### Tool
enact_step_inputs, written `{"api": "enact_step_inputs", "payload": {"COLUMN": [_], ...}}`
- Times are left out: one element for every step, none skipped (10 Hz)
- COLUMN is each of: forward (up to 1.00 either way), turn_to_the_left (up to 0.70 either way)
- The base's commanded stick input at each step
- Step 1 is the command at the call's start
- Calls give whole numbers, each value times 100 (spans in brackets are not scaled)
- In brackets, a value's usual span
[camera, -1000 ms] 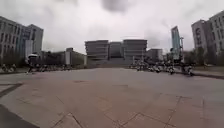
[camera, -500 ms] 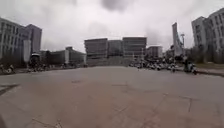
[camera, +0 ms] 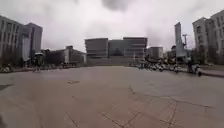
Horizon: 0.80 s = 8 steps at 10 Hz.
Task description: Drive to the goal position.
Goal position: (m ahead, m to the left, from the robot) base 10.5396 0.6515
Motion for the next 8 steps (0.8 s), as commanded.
{"api": "enact_step_inputs", "payload": {"forward": [60,60,60,60,60,60,60,60], "turn_to_the_left": [1,1,1,1,1,1,1,1]}}
